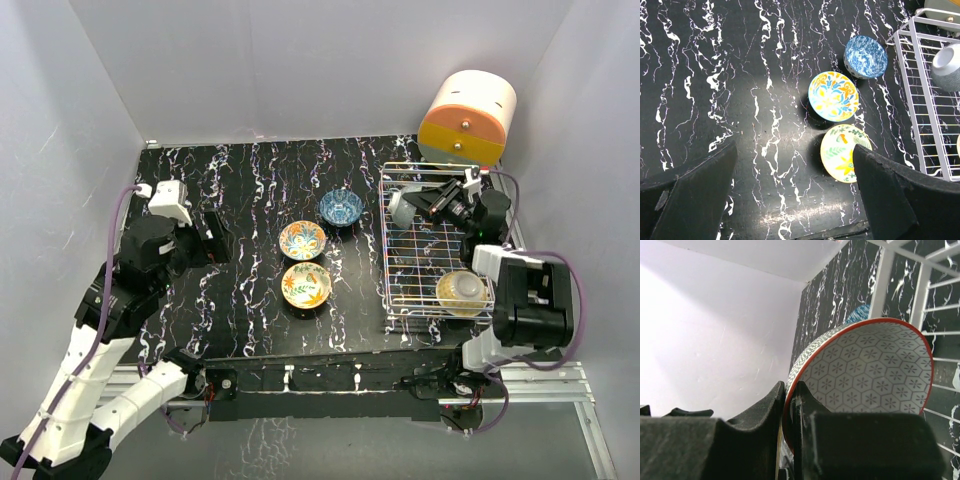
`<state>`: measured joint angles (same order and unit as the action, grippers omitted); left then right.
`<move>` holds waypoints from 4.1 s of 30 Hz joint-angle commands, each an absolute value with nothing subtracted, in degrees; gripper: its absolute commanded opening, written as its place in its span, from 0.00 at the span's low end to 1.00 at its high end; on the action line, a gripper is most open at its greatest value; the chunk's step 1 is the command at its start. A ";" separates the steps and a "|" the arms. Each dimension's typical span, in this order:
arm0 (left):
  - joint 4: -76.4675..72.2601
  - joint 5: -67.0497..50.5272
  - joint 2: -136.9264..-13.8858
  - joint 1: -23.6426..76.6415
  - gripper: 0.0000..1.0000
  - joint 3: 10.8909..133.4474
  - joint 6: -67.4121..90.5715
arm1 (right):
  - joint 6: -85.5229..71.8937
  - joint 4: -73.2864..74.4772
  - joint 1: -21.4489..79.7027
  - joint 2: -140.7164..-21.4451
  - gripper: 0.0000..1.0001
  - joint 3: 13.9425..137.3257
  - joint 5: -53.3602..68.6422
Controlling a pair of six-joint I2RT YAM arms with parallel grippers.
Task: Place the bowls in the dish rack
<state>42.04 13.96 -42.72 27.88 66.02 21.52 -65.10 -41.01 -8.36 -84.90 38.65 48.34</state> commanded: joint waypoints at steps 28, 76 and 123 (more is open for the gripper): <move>40.57 12.41 -43.90 28.08 0.97 67.27 22.05 | -77.83 -65.14 -9.19 -100.75 0.08 39.16 40.39; 39.76 11.37 -40.85 28.12 0.97 64.10 23.73 | -58.58 -19.63 -12.47 -86.37 0.49 36.30 32.22; 37.36 9.59 -38.76 28.12 0.97 61.99 22.85 | -32.02 27.82 -10.05 -73.93 0.99 61.43 21.27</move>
<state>38.87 10.04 -38.59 27.88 61.73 23.66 -38.63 23.14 -12.25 -71.94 55.42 24.23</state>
